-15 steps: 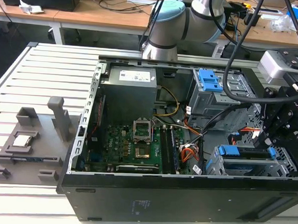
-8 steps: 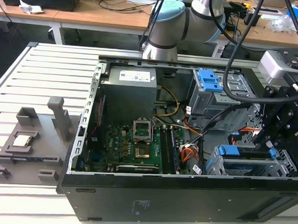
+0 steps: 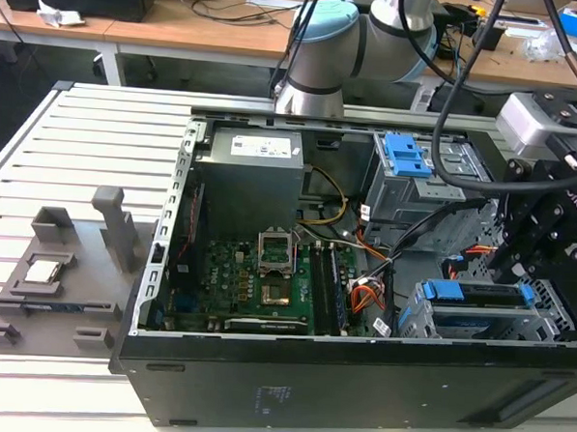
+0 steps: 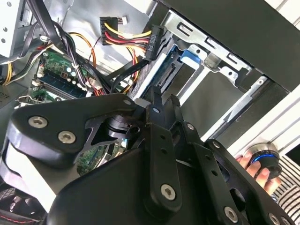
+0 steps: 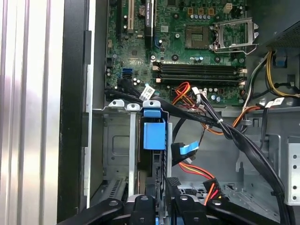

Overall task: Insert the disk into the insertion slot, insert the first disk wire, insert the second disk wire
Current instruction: 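Insert the first disk wire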

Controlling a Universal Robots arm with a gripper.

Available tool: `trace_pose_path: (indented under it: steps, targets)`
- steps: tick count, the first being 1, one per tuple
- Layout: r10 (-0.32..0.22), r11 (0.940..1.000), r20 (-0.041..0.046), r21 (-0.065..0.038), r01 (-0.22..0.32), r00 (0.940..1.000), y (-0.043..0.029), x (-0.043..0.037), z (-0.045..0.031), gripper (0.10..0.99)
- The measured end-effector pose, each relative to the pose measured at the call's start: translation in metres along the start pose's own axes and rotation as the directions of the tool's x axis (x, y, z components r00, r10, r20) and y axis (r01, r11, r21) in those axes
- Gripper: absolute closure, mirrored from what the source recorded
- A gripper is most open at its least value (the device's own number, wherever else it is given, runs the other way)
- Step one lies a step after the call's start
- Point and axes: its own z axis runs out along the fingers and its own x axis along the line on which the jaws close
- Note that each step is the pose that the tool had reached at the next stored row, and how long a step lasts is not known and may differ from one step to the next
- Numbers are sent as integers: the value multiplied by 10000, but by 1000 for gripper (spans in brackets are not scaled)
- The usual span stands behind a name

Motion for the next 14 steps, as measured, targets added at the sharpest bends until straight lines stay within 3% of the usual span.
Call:
trace_pose_path:
  steps: [8,14]
  targets:
    - [-449,9990,-20,2,449,9990,-3,-55,0,847]
    - [-1621,9868,-73,2,1621,9867,-4,-56,0,847]
